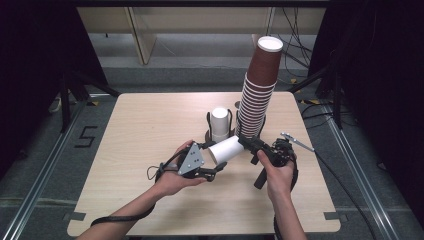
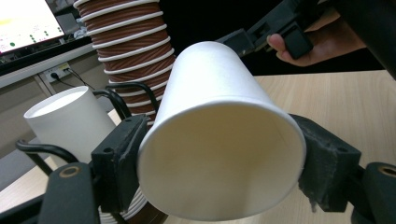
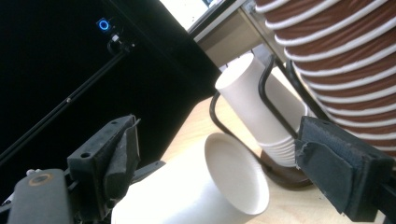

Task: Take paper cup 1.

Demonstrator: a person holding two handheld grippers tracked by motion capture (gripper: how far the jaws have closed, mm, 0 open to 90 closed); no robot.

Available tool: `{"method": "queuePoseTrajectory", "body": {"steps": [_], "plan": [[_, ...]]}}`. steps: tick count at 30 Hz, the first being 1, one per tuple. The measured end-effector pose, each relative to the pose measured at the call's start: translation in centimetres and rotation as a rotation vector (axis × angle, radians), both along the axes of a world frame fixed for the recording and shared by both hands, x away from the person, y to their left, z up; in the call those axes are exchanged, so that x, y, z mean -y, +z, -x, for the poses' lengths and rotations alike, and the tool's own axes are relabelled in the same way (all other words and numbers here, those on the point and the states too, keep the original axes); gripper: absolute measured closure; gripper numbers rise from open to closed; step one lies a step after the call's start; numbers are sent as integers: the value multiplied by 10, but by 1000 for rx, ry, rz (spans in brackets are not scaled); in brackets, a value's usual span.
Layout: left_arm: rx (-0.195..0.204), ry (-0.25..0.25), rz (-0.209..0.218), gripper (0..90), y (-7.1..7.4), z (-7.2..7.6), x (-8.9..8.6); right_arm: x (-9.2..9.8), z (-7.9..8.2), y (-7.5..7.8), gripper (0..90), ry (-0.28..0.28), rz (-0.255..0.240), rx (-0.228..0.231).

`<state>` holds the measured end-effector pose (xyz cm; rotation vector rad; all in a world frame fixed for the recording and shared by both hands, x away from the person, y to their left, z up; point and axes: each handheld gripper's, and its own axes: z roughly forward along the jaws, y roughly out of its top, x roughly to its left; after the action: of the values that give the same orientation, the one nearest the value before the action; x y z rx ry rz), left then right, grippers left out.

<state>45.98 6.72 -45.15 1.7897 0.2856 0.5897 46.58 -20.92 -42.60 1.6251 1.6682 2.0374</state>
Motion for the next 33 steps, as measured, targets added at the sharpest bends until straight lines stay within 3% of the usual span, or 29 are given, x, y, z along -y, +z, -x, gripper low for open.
{"method": "queuePoseTrajectory", "body": {"steps": [3,6,9,11,14,16,17,19,20,21,23,25,26,28,30,32,33], "plan": [[-6,0,-16,247,1,0,-3,3,1,1,148,-12,44,28],[-15,-9,-58,249,4,-2,-9,7,2,0,158,10,87,57],[-23,-13,-79,250,5,-3,-11,8,3,-1,165,11,152,82],[-27,-27,-116,250,8,-4,-16,9,3,-2,165,23,195,100],[-34,-44,-165,250,13,-6,-21,12,3,-4,166,33,292,144],[-41,-54,-198,250,17,-7,-24,13,3,-5,168,49,347,153],[-47,-61,-217,251,19,-8,-26,11,4,-5,167,57,352,138],[-60,-69,-246,251,23,-10,-29,13,2,-6,168,77,413,169],[-63,-70,-255,252,25,-11,-30,11,3,-6,171,86,415,150],[-68,-74,-265,252,27,-12,-31,13,2,-7,171,90,455,172],[-73,-78,-285,253,31,-13,-33,11,3,-7,171,105,453,152],[-77,-85,-298,254,32,-14,-34,12,2,-7,178,114,500,159],[-87,-94,-316,255,35,-15,-34,10,2,-8,179,131,485,139],[-90,-100,-325,255,36,-16,-34,11,0,-9,179,140,528,169],[-101,-124,-363,259,40,-16,-35,8,0,-10,179,160,522,165],[-103,-136,-373,260,42,-16,-34,6,1,-9,179,176,552,161],[-108,-140,-378,260,44,-17,-34,5,-1,-10,179,182,554,184]]}}
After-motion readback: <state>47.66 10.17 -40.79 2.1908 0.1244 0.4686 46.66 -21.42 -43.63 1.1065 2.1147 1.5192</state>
